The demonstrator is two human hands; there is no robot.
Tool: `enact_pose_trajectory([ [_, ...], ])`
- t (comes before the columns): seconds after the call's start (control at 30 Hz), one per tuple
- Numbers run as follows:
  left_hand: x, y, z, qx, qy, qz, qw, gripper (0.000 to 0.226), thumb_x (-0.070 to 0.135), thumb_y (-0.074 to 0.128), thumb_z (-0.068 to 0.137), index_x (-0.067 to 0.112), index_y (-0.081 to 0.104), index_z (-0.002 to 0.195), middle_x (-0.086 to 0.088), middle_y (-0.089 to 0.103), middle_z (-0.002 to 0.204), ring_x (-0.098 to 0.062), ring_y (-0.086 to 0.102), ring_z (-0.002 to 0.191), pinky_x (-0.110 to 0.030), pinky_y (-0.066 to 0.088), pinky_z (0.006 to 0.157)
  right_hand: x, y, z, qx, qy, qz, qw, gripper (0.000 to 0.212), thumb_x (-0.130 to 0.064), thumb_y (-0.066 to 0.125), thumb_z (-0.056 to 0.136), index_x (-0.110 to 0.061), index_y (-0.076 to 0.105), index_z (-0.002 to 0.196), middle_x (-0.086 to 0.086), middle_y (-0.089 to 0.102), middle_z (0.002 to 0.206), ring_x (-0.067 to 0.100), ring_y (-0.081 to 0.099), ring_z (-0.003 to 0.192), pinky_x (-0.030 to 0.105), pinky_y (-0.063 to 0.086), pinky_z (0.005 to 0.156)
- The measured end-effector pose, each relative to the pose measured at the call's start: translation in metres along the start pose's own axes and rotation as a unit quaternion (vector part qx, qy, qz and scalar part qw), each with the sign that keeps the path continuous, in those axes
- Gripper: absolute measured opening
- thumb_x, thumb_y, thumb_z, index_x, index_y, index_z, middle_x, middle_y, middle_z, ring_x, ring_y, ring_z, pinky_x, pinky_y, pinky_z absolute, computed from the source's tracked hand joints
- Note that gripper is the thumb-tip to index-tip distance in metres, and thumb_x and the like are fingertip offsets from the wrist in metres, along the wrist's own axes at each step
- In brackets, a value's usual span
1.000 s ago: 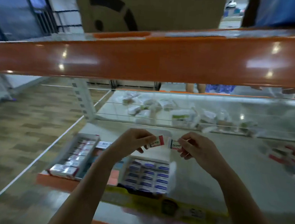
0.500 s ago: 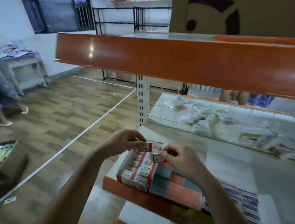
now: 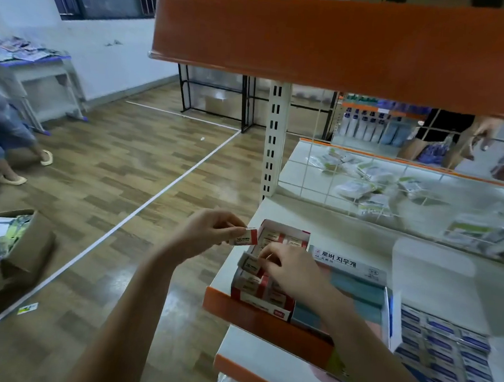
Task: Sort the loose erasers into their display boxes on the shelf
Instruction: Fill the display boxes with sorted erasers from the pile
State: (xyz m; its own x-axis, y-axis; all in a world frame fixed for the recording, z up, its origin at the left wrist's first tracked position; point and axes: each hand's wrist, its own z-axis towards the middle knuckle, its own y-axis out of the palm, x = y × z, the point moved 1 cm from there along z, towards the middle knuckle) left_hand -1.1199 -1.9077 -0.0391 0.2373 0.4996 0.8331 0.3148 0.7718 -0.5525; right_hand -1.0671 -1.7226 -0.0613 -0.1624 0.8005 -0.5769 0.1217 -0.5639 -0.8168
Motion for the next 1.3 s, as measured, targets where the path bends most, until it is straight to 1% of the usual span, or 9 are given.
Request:
enact_pose_trajectory([
  [0.17,-0.005,-0.001,-0.004,-0.002,-0.002,-0.020,1.000,0.008,0.016,0.065,0.086,0.022,0.069,0.087,0.008,0.066,0.070,-0.001,0.056,0.064,-0.018,0.044,0.059,0.003,0.004,0.000,-0.003,0.001,-0.029,1.000,0.018,-0.031,0.051,0.094,-0.020,0.063,0.102,-0.005,0.064,0.099,0.000,0.057,0.078,0.020,0.049,0.072],
  [0.3,-0.007,0.000,-0.006,-0.012,0.000,-0.033,0.999,0.007,0.015,0.065,0.087,0.019,0.070,0.088,0.001,0.068,0.075,-0.003,0.057,0.065,-0.019,0.044,0.060,0.007,0.006,0.001,-0.012,0.001,-0.037,0.999,0.016,-0.034,0.053,0.092,-0.021,0.062,0.096,-0.008,0.062,0.092,-0.003,0.056,0.071,0.014,0.044,0.065],
  [0.5,-0.005,0.001,-0.005,-0.017,-0.005,-0.031,0.999,0.006,0.017,0.065,0.087,0.021,0.069,0.088,0.000,0.070,0.080,0.000,0.057,0.066,-0.017,0.044,0.062,0.010,0.013,0.006,-0.014,-0.001,-0.087,0.996,0.014,-0.034,0.057,0.091,-0.025,0.067,0.095,-0.002,0.059,0.104,0.007,0.057,0.084,0.020,0.046,0.072],
  [0.67,0.004,0.008,0.003,-0.036,0.011,0.031,0.999,0.013,0.021,0.063,0.087,0.019,0.070,0.097,0.011,0.066,0.076,0.009,0.056,0.062,-0.007,0.042,0.058,0.011,0.012,0.003,0.006,-0.012,-0.118,0.993,0.023,-0.038,0.057,0.089,-0.024,0.066,0.104,-0.003,0.057,0.108,0.011,0.052,0.099,0.027,0.045,0.086],
  [0.73,0.008,0.013,0.007,-0.054,0.013,0.048,0.997,0.015,0.022,0.063,0.087,0.020,0.071,0.100,0.014,0.066,0.078,0.006,0.060,0.068,-0.008,0.045,0.061,0.014,0.006,0.000,0.038,-0.016,-0.110,0.993,0.022,-0.039,0.056,0.089,-0.023,0.066,0.101,-0.006,0.058,0.104,0.009,0.050,0.099,0.023,0.043,0.084],
  [0.87,0.014,0.025,0.020,-0.084,0.017,0.126,0.988,0.019,0.030,0.065,0.085,0.025,0.071,0.102,0.009,0.070,0.092,-0.008,0.063,0.084,-0.026,0.053,0.078,0.026,-0.018,-0.013,0.104,-0.005,-0.089,0.991,0.023,-0.038,0.051,0.092,-0.022,0.065,0.100,-0.010,0.056,0.088,0.003,0.046,0.084,0.010,0.031,0.067],
  [0.97,0.020,0.040,0.026,-0.112,0.051,0.167,0.978,0.020,0.027,0.066,0.085,0.023,0.070,0.105,0.006,0.070,0.098,-0.004,0.064,0.084,-0.023,0.054,0.079,0.040,-0.030,-0.020,0.130,0.017,-0.070,0.989,0.023,-0.038,0.053,0.091,-0.021,0.067,0.099,-0.009,0.059,0.087,0.004,0.048,0.081,0.009,0.030,0.064],
  [1.13,0.026,0.059,0.032,-0.112,0.061,0.198,0.972,0.015,0.023,0.065,0.086,0.019,0.068,0.100,0.002,0.071,0.098,0.000,0.062,0.079,-0.011,0.050,0.069,0.052,-0.029,-0.027,0.127,0.035,-0.061,0.989,0.023,-0.040,0.052,0.091,-0.023,0.067,0.098,-0.009,0.061,0.088,0.004,0.050,0.083,0.018,0.036,0.071],
  [1.3,0.030,0.068,0.029,-0.174,0.058,0.224,0.957,0.018,0.026,0.060,0.089,0.018,0.066,0.103,0.003,0.068,0.102,-0.002,0.060,0.084,-0.014,0.051,0.073,0.056,-0.025,-0.030,0.119,0.031,-0.063,0.990,0.021,-0.040,0.051,0.091,-0.024,0.065,0.095,-0.013,0.055,0.081,0.004,0.048,0.080,0.012,0.030,0.064],
])
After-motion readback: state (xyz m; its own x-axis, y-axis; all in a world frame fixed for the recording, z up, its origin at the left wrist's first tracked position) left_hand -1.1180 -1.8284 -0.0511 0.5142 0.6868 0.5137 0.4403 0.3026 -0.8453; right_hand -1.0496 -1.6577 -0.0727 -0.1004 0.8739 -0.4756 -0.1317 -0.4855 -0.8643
